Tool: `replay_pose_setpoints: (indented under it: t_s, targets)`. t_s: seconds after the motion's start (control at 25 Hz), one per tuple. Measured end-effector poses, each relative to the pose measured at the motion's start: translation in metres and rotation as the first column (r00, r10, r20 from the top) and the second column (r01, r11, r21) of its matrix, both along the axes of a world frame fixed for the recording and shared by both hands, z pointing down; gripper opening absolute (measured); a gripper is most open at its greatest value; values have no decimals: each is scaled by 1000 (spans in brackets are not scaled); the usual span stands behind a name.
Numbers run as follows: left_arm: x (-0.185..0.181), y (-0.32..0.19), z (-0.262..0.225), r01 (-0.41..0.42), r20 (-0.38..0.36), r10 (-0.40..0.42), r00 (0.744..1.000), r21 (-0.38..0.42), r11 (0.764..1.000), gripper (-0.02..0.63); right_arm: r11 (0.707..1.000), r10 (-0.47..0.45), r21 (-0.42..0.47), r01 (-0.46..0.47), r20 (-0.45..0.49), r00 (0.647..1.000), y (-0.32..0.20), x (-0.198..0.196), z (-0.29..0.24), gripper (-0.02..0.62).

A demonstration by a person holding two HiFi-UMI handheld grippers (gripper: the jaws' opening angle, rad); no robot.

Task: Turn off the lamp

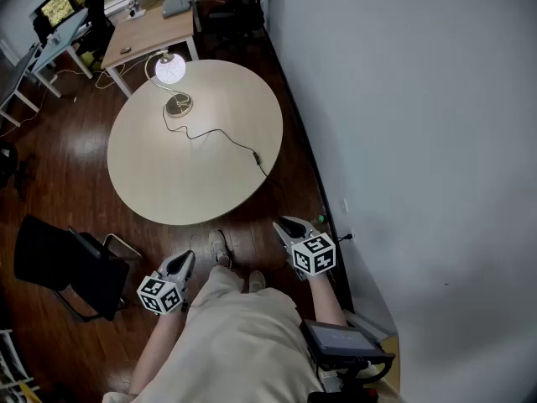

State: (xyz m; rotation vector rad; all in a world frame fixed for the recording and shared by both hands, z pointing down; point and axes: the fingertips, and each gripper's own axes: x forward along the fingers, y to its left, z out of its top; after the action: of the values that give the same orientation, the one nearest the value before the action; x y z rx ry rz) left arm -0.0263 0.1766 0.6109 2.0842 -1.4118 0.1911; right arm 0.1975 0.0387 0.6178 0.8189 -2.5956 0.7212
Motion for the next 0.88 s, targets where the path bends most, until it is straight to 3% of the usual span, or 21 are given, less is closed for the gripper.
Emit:
replay_pose_setpoints:
  t_s: [0.28, 0.88]
  targets:
    - [-30, -56, 9, -11, -6, 11, 1000, -15, 1000, 0, 1000, -21, 10, 22, -30, 999, -45, -35, 1, 77]
    - [-80, -170, 2, -185, 22, 185, 982, -17, 983, 0, 999, 39, -18, -43, -205, 978, -135, -78, 11, 77]
